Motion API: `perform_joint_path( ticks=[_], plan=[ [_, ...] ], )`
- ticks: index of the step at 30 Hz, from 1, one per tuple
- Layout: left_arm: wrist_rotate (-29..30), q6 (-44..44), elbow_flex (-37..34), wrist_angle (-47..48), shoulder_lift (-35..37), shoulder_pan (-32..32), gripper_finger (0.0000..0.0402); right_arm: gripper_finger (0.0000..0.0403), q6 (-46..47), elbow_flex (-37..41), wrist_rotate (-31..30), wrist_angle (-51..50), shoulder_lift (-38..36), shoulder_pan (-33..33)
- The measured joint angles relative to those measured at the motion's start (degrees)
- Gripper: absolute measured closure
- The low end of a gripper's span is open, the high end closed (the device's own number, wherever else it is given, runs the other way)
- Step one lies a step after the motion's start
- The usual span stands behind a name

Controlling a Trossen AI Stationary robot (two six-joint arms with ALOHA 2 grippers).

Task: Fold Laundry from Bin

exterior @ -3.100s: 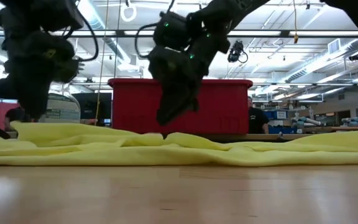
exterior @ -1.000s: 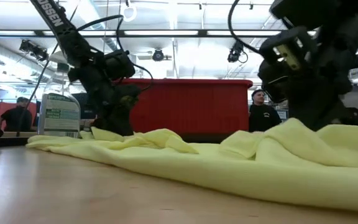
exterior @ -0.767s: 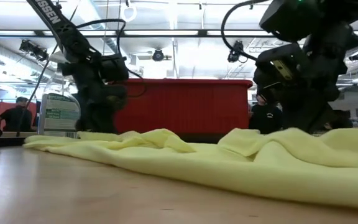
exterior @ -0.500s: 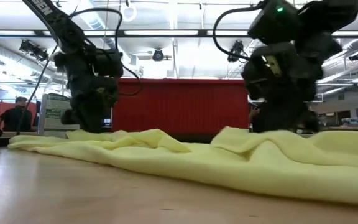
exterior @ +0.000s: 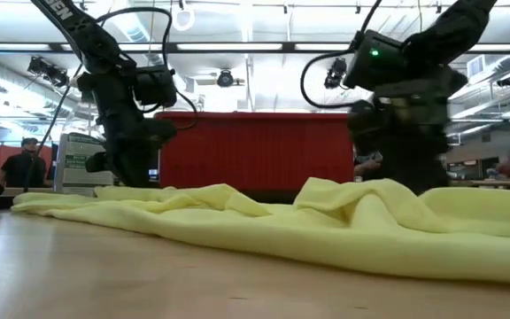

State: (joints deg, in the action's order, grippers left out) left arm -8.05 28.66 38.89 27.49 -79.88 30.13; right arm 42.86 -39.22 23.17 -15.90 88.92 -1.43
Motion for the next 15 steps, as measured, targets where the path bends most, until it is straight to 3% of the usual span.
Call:
perform_joint_path(
  ticks=[5,10,15],
  plan=[
    [0.89,-2.31,0.02,-1.86,-1.83,2.39,0.0345,0.0385,1.17,1.31,0.05,-5.14,-0.24,5.89],
    [0.83,-2.48,0.09,-6.71,-5.48,2.86,0.0345,0.0385,12.21,4.22,0.77,-3.85,-2.53,9.63],
    [-3.68,1.38,0.59,-9.26,-5.07,2.84,0.0345,0.0385,20.79,5.45,0.07,-6.94,-9.21,12.19]
  ],
)
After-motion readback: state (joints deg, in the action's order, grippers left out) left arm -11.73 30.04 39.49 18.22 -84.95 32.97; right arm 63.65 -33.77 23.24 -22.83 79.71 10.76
